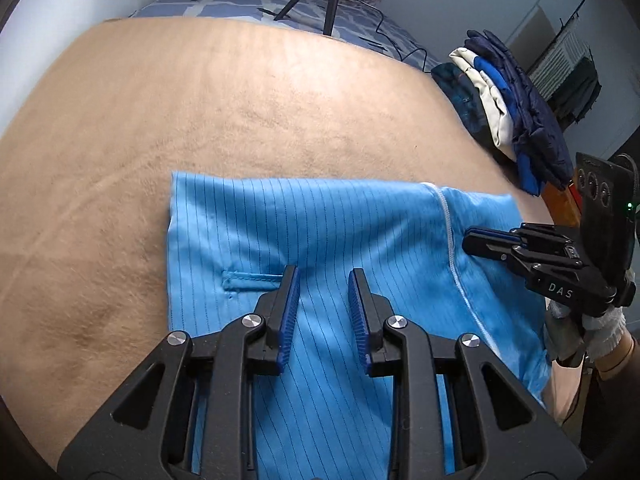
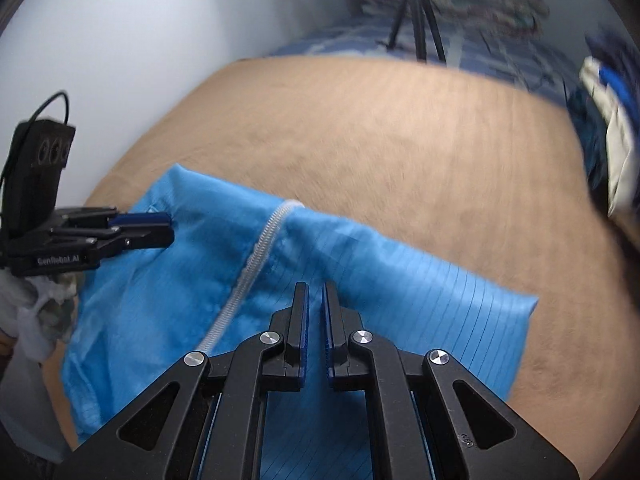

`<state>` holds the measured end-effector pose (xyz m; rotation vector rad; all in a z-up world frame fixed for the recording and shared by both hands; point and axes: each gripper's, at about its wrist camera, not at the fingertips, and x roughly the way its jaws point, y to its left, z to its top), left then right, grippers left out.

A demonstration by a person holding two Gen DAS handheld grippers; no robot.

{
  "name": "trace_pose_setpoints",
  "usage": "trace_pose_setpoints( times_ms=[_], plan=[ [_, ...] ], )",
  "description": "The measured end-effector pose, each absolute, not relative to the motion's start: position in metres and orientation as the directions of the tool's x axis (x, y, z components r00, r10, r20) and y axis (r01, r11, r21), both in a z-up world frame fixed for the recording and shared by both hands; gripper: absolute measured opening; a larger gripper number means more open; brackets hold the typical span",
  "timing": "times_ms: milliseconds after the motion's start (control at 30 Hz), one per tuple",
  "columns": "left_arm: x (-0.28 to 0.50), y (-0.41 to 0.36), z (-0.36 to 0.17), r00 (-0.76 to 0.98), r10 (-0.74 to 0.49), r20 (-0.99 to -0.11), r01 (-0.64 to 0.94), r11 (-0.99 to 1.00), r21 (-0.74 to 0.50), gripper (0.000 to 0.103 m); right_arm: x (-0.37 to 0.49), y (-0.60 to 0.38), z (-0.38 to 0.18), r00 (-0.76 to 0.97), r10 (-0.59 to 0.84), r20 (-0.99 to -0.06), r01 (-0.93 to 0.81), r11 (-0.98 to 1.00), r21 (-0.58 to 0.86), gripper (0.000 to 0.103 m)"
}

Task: Fold large clothes
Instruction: 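Grasp the folded blue jacket edge with both tools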

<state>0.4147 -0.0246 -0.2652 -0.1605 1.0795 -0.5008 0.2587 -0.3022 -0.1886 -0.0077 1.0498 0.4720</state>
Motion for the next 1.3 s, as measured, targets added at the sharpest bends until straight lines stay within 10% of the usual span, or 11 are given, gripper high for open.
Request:
trace_pose_setpoints(
  times_ms=[667,1133,1300],
  plan=[
    [0.380,0.028,-0.268,0.443,-0.423,-0.790,0.261,0.904,-0.338,0.035,0.222,-0.410,-0.198,0.502,0.328,-0.801,-0.146,0.944,0.295,0.015],
    [0.378,0.084,-0.261,0.389,-0.603,-0.696,0.099,0.779,-0.619,0.058,0.200,-0.423,-0.156,0.545,0.412,-0.730,-0.178,0.908,0.380,0.026],
    [0.383,0.102,-0.284,0.316,-0.716,-0.622,-0.009,0.653,-0.757,0.061,0.194,-0.428,-0.176,0.489,0.445,-0.750,-0.125,0.887,0.445,0.060]
  ],
)
